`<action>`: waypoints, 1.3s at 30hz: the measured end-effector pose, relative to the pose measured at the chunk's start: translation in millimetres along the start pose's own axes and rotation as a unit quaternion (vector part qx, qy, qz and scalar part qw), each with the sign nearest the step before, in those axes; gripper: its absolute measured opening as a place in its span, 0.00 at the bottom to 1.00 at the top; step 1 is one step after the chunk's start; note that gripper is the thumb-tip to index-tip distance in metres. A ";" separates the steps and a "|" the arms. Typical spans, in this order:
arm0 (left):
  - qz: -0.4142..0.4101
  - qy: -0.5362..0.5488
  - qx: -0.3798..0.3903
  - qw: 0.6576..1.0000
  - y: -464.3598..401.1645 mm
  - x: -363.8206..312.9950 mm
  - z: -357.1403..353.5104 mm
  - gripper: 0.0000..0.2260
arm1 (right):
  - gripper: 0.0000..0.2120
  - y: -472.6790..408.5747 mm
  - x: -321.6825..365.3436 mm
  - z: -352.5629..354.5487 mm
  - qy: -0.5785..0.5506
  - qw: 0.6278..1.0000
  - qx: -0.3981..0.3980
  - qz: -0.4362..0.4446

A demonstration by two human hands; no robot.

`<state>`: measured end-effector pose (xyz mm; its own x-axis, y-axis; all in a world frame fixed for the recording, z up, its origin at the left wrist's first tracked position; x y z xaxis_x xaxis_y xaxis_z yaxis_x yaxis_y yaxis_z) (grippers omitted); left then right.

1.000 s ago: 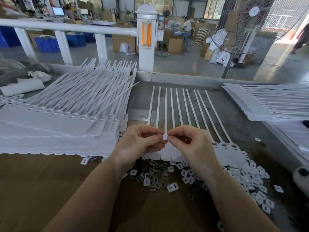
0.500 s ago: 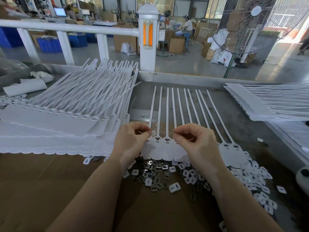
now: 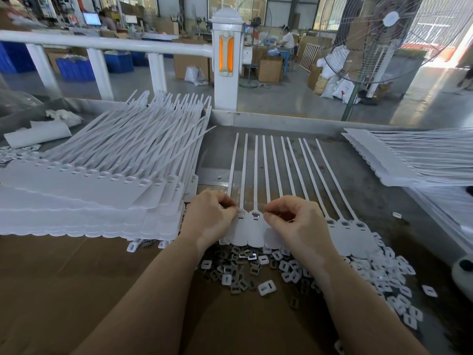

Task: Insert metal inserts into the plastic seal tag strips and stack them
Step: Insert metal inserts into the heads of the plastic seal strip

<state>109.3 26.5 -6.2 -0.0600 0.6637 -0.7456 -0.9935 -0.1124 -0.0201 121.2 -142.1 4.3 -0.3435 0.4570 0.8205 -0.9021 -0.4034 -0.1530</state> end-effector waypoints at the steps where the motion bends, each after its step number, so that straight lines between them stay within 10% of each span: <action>1: 0.002 -0.002 -0.001 1.000 -0.5 0.0 -0.2 0.04 | 0.03 0.0 0.0 -0.4 0.001 1.000 0.001 -0.001; 39: -0.089 -0.154 -0.009 0.984 10.2 -4.3 -2.2 0.10 | 0.05 -0.8 -1.2 -2.5 0.003 1.000 0.010 0.005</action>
<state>99.6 20.9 -4.7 0.0847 0.8664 -0.4921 -0.9892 0.0138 -0.1460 121.6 -140.4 2.1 -0.3537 0.4574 0.8159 -0.8934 -0.4236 -0.1498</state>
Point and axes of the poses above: each hand's wrist, its own y-axis away from the middle knuckle, its own z-axis out of the back of the hand, x = y × z, the point moved 5 cm from there along -y, towards the middle knuckle, and after that the axes turned 13 degrees about x, right-handed, at the moved point
